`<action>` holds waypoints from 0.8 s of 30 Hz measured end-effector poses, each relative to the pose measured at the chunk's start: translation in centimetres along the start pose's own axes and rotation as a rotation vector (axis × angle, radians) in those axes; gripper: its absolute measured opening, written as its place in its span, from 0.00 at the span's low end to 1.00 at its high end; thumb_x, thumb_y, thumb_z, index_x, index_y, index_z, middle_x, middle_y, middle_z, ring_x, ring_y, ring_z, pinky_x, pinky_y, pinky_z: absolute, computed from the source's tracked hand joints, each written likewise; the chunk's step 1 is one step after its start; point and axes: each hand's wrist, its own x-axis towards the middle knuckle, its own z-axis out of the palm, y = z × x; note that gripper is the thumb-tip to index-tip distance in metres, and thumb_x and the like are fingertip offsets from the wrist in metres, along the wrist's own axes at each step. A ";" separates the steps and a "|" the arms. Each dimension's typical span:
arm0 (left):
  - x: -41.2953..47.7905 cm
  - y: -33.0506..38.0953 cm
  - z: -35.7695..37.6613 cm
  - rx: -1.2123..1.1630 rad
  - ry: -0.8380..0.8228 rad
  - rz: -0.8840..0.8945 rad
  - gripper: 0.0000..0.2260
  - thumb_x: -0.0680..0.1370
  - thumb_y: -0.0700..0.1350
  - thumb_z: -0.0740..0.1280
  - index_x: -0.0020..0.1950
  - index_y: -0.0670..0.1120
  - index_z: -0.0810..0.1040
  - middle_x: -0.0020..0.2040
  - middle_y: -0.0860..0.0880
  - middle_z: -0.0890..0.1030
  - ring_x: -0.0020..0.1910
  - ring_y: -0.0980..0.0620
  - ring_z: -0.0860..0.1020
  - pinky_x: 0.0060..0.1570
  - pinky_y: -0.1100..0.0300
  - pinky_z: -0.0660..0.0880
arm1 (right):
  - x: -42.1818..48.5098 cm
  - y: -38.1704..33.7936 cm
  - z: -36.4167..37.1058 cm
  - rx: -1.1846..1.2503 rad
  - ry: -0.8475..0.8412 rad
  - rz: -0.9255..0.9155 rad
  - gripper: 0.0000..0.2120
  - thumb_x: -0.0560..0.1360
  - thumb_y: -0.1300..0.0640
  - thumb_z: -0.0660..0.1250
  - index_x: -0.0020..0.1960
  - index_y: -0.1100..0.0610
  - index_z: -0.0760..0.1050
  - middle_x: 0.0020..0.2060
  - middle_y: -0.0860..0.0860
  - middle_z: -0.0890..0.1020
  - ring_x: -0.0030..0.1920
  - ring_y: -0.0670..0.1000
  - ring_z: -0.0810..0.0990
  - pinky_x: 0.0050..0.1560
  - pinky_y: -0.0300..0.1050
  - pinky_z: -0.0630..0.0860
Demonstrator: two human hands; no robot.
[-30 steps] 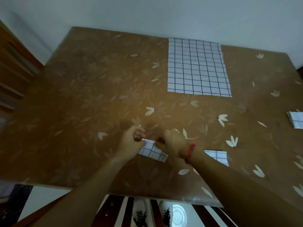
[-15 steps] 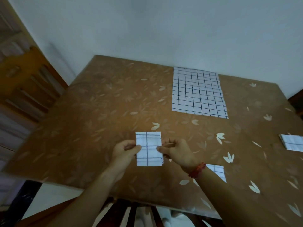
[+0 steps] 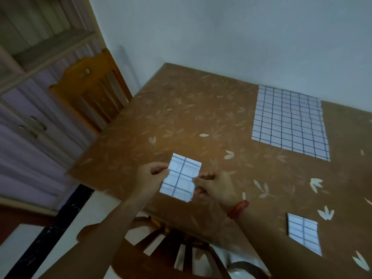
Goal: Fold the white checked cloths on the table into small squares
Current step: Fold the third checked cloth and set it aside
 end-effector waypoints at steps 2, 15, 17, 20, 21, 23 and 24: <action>0.3 -0.6 -1.3 0.019 0.022 -0.009 0.05 0.75 0.39 0.70 0.47 0.48 0.82 0.43 0.56 0.82 0.41 0.63 0.79 0.33 0.73 0.72 | 0.2 -0.2 1.4 0.004 0.003 0.003 0.05 0.73 0.64 0.72 0.43 0.68 0.81 0.34 0.65 0.83 0.32 0.57 0.80 0.36 0.51 0.79; 5.9 -4.0 -5.4 0.164 0.005 0.026 0.03 0.73 0.37 0.72 0.45 0.44 0.83 0.41 0.51 0.83 0.42 0.56 0.80 0.42 0.61 0.77 | 4.2 0.3 7.2 0.022 0.016 0.117 0.06 0.71 0.63 0.75 0.43 0.66 0.82 0.33 0.60 0.84 0.32 0.55 0.84 0.34 0.49 0.82; 7.2 -5.0 -5.5 0.187 -0.010 0.014 0.04 0.73 0.38 0.72 0.44 0.45 0.83 0.41 0.50 0.83 0.42 0.54 0.81 0.42 0.58 0.78 | 5.1 0.7 8.0 0.028 0.041 0.141 0.06 0.71 0.63 0.75 0.42 0.67 0.82 0.31 0.59 0.84 0.28 0.51 0.82 0.28 0.44 0.80; 9.0 -6.7 -5.5 0.226 -0.006 0.004 0.03 0.72 0.39 0.74 0.43 0.46 0.83 0.39 0.50 0.83 0.39 0.53 0.81 0.40 0.57 0.79 | 6.7 1.5 9.1 0.039 0.044 0.171 0.07 0.72 0.63 0.74 0.43 0.69 0.82 0.29 0.56 0.82 0.24 0.48 0.80 0.25 0.40 0.77; 9.7 -7.2 -5.5 0.239 -0.007 0.002 0.03 0.71 0.39 0.74 0.43 0.46 0.83 0.38 0.50 0.82 0.39 0.53 0.80 0.40 0.55 0.79 | 7.3 1.8 9.5 0.046 0.046 0.188 0.07 0.72 0.64 0.74 0.43 0.69 0.81 0.29 0.56 0.82 0.24 0.47 0.80 0.25 0.40 0.77; 10.7 -8.5 -5.4 0.263 -0.017 0.000 0.03 0.71 0.38 0.74 0.42 0.45 0.83 0.37 0.50 0.82 0.38 0.51 0.81 0.41 0.52 0.81 | 8.4 2.5 10.1 0.063 0.056 0.234 0.06 0.71 0.63 0.75 0.41 0.66 0.80 0.31 0.56 0.83 0.26 0.48 0.81 0.27 0.42 0.79; 11.2 -9.2 -5.5 0.274 -0.024 0.000 0.03 0.71 0.38 0.74 0.42 0.45 0.83 0.37 0.50 0.82 0.38 0.51 0.81 0.41 0.51 0.81 | 9.0 2.8 10.4 0.069 0.060 0.253 0.06 0.71 0.63 0.76 0.40 0.64 0.80 0.32 0.56 0.83 0.28 0.50 0.81 0.28 0.43 0.81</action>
